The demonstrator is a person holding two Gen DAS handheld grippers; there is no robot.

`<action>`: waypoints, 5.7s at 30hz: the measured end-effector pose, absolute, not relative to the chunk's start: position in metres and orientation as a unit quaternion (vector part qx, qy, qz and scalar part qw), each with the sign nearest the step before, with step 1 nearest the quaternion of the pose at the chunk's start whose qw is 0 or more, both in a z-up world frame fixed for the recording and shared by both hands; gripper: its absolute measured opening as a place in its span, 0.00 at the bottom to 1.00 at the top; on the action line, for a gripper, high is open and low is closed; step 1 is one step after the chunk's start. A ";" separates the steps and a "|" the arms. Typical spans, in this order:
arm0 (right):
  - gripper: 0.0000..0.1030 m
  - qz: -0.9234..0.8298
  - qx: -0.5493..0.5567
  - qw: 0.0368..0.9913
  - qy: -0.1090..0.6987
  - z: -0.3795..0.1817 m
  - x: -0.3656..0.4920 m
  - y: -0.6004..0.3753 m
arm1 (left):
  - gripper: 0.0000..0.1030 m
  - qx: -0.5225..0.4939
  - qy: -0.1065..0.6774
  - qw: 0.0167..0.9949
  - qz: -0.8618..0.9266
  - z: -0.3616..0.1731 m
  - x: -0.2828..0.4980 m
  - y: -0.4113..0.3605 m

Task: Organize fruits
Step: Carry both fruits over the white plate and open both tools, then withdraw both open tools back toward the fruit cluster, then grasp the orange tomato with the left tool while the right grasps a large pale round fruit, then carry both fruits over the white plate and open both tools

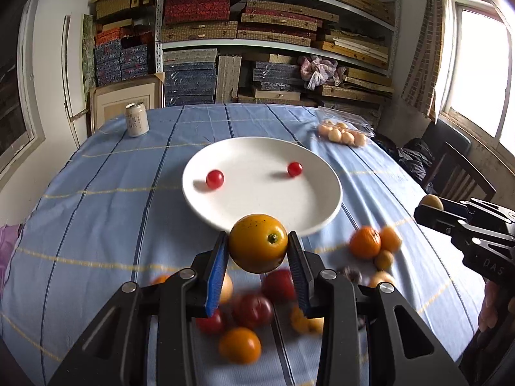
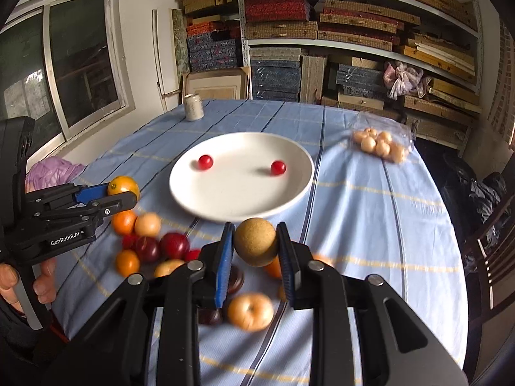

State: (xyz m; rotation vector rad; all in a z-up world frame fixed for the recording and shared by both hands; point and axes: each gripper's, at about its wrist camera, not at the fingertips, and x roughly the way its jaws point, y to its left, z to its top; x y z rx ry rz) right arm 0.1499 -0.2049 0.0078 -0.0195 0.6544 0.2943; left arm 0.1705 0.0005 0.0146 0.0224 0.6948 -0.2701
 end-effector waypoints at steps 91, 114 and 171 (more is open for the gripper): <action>0.50 0.107 -0.008 0.904 0.414 -0.103 0.144 -0.191 | 0.78 -0.029 0.395 0.907 -0.141 -0.052 0.101 0.041; 0.43 0.100 -0.016 0.920 0.380 -0.098 0.118 -0.191 | 0.75 0.023 0.392 0.915 -0.096 -0.067 0.109 0.003; 0.43 0.122 -0.005 0.936 0.331 0.005 0.219 -0.204 | 0.37 0.000 0.352 0.928 -0.123 0.011 0.215 -0.010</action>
